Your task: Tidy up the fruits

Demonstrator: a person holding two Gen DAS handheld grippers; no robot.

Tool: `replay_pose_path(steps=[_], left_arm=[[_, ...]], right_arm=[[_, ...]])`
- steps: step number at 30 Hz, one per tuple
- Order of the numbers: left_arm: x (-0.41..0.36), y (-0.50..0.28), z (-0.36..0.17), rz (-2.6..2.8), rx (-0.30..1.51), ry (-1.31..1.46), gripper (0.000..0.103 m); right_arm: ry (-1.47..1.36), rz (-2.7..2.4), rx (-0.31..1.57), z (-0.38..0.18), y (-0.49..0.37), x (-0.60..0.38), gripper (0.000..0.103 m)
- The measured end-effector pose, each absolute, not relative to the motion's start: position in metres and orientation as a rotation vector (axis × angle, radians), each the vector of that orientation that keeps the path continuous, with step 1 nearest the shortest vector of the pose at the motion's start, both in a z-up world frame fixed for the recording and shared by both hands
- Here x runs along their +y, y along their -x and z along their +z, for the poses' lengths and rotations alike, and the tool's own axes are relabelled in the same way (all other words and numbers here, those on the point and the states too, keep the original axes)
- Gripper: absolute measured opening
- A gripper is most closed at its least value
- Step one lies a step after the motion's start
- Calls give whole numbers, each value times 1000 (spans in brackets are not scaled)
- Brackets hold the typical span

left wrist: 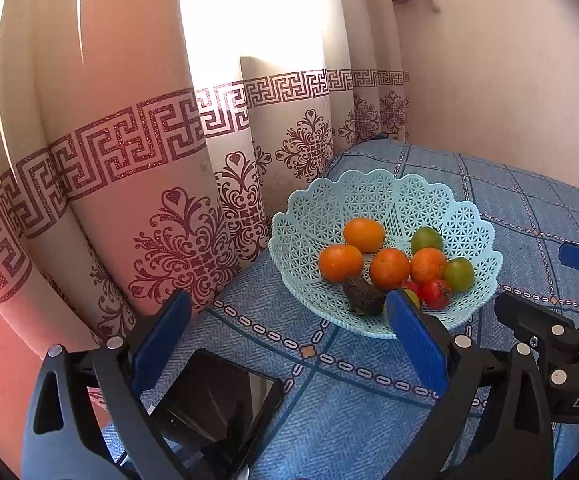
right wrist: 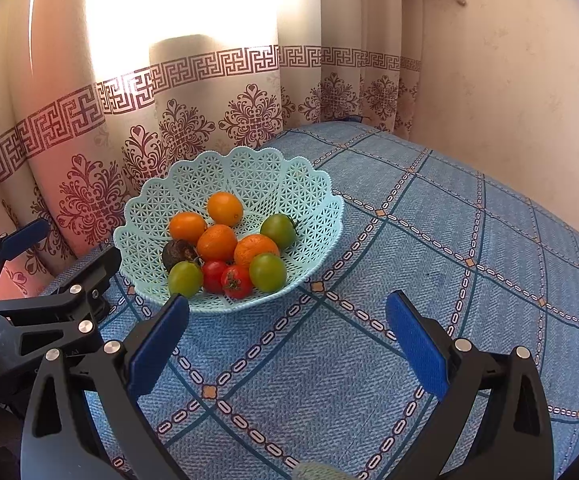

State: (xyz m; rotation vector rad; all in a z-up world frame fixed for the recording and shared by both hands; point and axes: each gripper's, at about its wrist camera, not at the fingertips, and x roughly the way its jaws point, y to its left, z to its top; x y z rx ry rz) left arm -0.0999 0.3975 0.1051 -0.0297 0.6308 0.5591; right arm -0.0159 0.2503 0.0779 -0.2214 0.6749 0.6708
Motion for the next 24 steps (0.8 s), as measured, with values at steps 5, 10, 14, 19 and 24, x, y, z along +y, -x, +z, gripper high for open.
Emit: replay_pose_path(steps=[5, 10, 14, 19, 24], left_arm=[[396, 100, 105, 560, 632, 27, 99], [395, 99, 104, 561, 633, 27, 99], [394, 99, 103, 561, 634, 26, 99], [395, 99, 102, 560, 635, 26, 99], [395, 99, 102, 560, 635, 25, 99]], right_arm=[[222, 668, 670, 79, 17, 250, 98], [221, 668, 670, 79, 17, 250, 98], [221, 668, 670, 79, 17, 250, 98], [221, 669, 671, 78, 17, 250, 98], [221, 668, 671, 78, 17, 251, 98]])
